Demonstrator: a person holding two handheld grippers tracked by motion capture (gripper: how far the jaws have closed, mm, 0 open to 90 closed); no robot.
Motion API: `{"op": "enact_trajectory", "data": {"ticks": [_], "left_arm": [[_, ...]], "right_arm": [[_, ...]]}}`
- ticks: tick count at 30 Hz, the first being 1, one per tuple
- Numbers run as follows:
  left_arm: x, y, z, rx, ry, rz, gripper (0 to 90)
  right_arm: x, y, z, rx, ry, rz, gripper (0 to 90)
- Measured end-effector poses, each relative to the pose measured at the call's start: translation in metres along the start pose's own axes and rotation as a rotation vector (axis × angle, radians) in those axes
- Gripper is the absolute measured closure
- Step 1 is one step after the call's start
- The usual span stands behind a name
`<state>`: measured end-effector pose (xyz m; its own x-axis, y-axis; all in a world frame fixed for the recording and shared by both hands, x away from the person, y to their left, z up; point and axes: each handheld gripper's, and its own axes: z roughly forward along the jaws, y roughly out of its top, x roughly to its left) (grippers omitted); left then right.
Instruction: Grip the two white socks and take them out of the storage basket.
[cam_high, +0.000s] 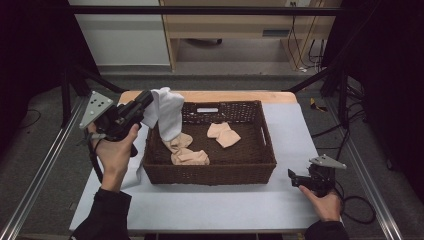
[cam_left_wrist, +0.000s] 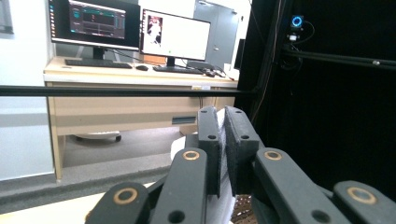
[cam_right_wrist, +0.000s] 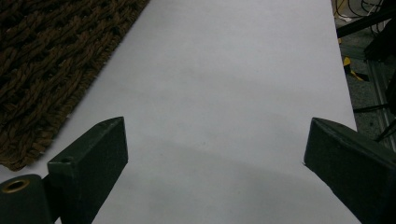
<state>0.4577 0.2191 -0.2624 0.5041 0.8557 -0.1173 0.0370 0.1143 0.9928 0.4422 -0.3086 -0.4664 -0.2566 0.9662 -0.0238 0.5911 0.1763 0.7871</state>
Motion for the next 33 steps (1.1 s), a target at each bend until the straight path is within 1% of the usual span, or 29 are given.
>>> {"op": "enact_trajectory", "data": {"ticks": [4,6,7,8,11,12,14,16,17,18,19,20,21,22,23,25,26,28,29,30,31,33], "left_arm": [[0.010,0.007,-0.013,-0.018,0.022,-0.004,85.2],[0.012,0.008,-0.015,-0.022,0.027,-0.006,85.2],[0.018,0.011,-0.021,-0.035,0.042,-0.012,85.2],[0.021,0.012,-0.024,-0.038,0.048,-0.016,85.2],[0.030,0.014,-0.034,-0.048,0.069,-0.024,85.3],[0.030,0.014,-0.034,-0.048,0.069,-0.024,85.2],[0.039,0.015,-0.043,-0.057,0.090,-0.033,85.2],[0.041,0.015,-0.045,-0.060,0.094,-0.035,85.2],[0.047,0.015,-0.051,-0.070,0.107,-0.046,85.2],[0.047,0.015,-0.051,-0.070,0.107,-0.046,85.2],[0.054,0.013,-0.057,-0.076,0.124,-0.057,85.2],[0.054,0.013,-0.057,-0.076,0.124,-0.057,85.2],[0.060,0.012,-0.062,-0.078,0.138,-0.068,85.2],[0.060,0.012,-0.062,-0.078,0.138,-0.068,85.2],[0.065,0.010,-0.067,-0.079,0.157,-0.070,85.2],[0.071,0.008,-0.073,-0.077,0.177,-0.072,85.2],[0.071,0.008,-0.073,-0.077,0.177,-0.072,85.2],[0.076,0.004,-0.078,-0.076,0.192,-0.076,85.2],[0.080,-0.001,-0.083,-0.070,0.207,-0.079,85.2],[0.080,-0.001,-0.083,-0.070,0.207,-0.079,85.2],[0.082,-0.004,-0.085,-0.065,0.214,-0.080,85.2],[0.088,-0.015,-0.090,-0.053,0.229,-0.096,85.2]], "right_arm": [[0.000,0.000,0.000,-0.003,-0.001,-0.001,6.5],[0.000,0.000,0.000,-0.002,0.000,0.001,6.5],[0.000,0.000,0.000,0.000,-0.001,0.001,6.5],[0.000,0.000,0.000,0.000,-0.001,0.000,6.5],[0.000,0.000,0.000,-0.003,-0.001,0.000,6.5],[0.000,0.000,0.000,-0.003,-0.001,0.001,6.5],[0.000,0.000,0.000,-0.003,-0.001,0.004,6.5],[0.000,0.000,0.000,-0.005,-0.002,0.002,6.5],[0.000,0.000,-0.001,-0.007,-0.004,0.003,6.6],[-0.001,0.000,-0.001,-0.008,-0.004,0.004,6.5],[-0.001,0.000,-0.001,-0.010,-0.005,0.003,6.6],[-0.001,0.000,-0.001,-0.010,-0.005,0.003,6.6],[-0.001,0.000,-0.001,-0.012,-0.007,0.001,6.6],[-0.001,0.000,-0.001,-0.012,-0.008,0.002,6.6],[-0.001,0.000,-0.001,-0.012,-0.007,0.002,6.6],[-0.001,0.000,-0.001,-0.011,-0.007,0.001,6.6],[-0.001,0.000,-0.001,-0.011,-0.007,0.001,6.6],[-0.001,0.000,-0.001,-0.011,-0.007,0.002,6.6],[-0.001,0.000,-0.001,-0.011,-0.008,0.004,6.6],[-0.001,0.000,-0.001,-0.011,-0.007,0.006,6.6],[-0.001,0.000,-0.001,-0.011,-0.007,0.006,6.6],[0.000,0.000,-0.001,-0.011,-0.007,0.004,6.6]]}}
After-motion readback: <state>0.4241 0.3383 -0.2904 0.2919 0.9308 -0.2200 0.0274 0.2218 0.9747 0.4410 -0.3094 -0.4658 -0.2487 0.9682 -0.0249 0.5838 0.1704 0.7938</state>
